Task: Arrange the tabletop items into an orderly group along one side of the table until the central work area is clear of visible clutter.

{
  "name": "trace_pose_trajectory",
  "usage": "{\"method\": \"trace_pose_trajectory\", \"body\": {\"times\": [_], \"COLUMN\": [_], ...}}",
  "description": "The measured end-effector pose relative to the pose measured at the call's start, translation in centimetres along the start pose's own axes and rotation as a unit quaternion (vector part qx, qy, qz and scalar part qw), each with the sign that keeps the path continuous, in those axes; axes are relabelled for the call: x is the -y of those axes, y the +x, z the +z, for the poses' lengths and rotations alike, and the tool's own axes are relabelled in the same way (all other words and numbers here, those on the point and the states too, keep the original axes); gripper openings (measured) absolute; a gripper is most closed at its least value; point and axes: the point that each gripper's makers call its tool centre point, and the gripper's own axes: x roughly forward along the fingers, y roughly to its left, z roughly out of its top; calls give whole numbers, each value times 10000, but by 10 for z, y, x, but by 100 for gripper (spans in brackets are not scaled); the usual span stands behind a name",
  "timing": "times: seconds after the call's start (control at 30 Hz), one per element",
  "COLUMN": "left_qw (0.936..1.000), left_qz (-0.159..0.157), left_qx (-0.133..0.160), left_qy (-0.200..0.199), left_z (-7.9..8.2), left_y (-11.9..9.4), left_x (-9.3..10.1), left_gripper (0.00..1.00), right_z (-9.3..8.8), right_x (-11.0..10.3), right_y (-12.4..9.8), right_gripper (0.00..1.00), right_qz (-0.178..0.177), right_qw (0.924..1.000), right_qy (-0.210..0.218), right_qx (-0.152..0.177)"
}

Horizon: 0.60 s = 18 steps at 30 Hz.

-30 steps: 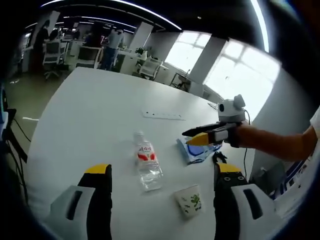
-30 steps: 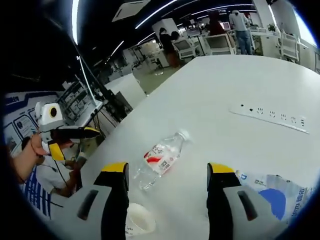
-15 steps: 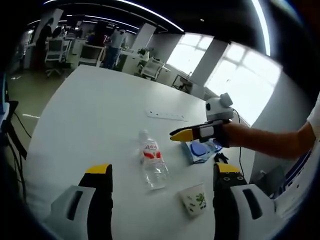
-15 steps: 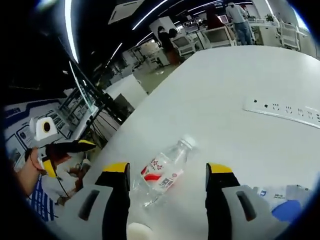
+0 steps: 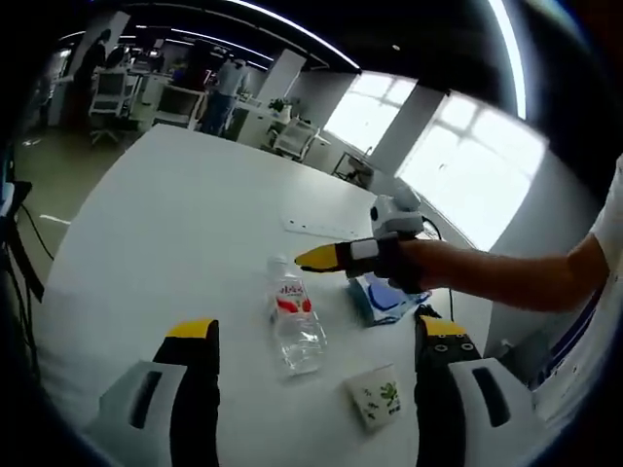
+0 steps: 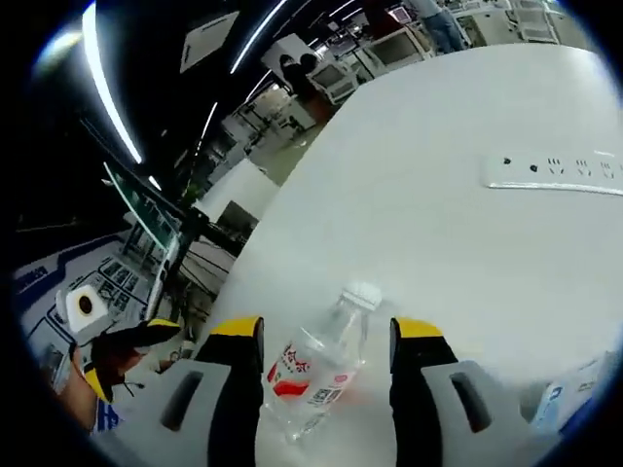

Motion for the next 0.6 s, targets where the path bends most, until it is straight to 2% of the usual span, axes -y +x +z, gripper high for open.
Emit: {"method": "trace_pose_trajectory", "body": {"times": [0.07,0.17,0.27,0.3,0.4,0.6], "left_qw": [10000,10000,10000,10000,10000,10000], "left_qz": [10,14,-6,-17,-30,-51], "left_qx": [14,4,14,20,25,34], "left_qy": [-15,-35,-32,-33,-52,-70], "left_z": [-1,-2,-2,-2,-3,-2], "left_y": [1,2,3,4,6,10], "left_x": [-1,-3,-2,-1,-2,-4], "left_gripper": [84,84,84,84,84,84], "right_z": [0,0,-2,-5,-3,-2], "right_x": [1,1,8,7,14,15], "right_y": [4,9,14,15,19,25], "right_gripper": [50,44,44,42,40,37], "right_qz": [5,49,-23,34,23,147], "right_qw": [9999,9994,9982,9963,9962,9941], "right_qy": [120,327,571,814,825,1041], "right_qx": [-43,-112,-168,-268,-262,-271]}}
